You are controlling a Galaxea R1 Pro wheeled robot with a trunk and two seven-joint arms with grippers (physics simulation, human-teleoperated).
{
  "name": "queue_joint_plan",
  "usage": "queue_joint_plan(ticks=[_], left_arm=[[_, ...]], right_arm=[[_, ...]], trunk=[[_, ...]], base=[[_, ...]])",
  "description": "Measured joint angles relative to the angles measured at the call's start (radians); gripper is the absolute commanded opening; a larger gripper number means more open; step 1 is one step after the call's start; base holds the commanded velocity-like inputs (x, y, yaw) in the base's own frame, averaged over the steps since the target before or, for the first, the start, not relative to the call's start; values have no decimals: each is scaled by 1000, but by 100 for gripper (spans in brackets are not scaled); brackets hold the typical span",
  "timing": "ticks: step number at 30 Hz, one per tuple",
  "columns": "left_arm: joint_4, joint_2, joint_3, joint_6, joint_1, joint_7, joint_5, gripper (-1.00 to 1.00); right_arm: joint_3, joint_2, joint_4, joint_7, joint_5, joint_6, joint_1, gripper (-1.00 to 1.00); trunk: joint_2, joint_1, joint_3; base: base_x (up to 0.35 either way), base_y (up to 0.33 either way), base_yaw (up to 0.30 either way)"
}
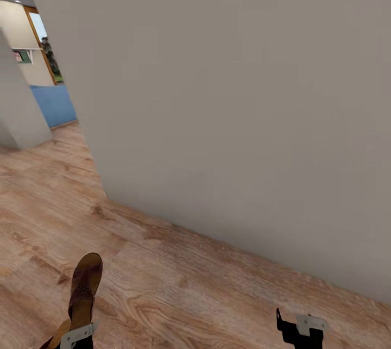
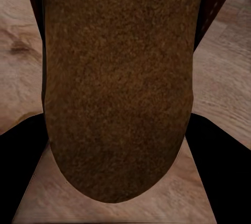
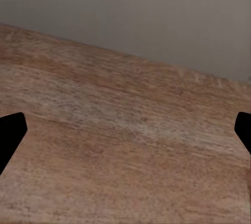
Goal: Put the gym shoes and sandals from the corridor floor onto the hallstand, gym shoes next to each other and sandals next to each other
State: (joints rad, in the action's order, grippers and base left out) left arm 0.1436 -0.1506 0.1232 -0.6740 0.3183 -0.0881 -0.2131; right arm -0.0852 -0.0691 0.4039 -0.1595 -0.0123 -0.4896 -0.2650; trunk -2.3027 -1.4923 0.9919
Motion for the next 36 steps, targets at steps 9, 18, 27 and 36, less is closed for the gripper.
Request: queue_joint_plan(ticks=[9, 18, 27, 36], left_arm=[[0, 0, 0, -1, 0, 0, 0, -100], [0, 0, 0, -1, 0, 0, 0, -100], [0, 0, 0, -1, 0, 0, 0, -100], [0, 0, 0, -1, 0, 0, 0, -100]], right_arm=[[-1, 0, 0, 0, 0, 0, 0, 100], [0, 0, 0, 0, 0, 0, 0, 100], [-1, 0, 0, 0, 0, 0, 0, 100], [-1, 0, 0, 0, 0, 0, 0, 100]], trunk=[[0, 0, -10], [0, 0, -21], [0, 0, -31], [0, 0, -41]], base=[[0, 0, 208], [0, 0, 209], [0, 0, 209], [0, 0, 219]])
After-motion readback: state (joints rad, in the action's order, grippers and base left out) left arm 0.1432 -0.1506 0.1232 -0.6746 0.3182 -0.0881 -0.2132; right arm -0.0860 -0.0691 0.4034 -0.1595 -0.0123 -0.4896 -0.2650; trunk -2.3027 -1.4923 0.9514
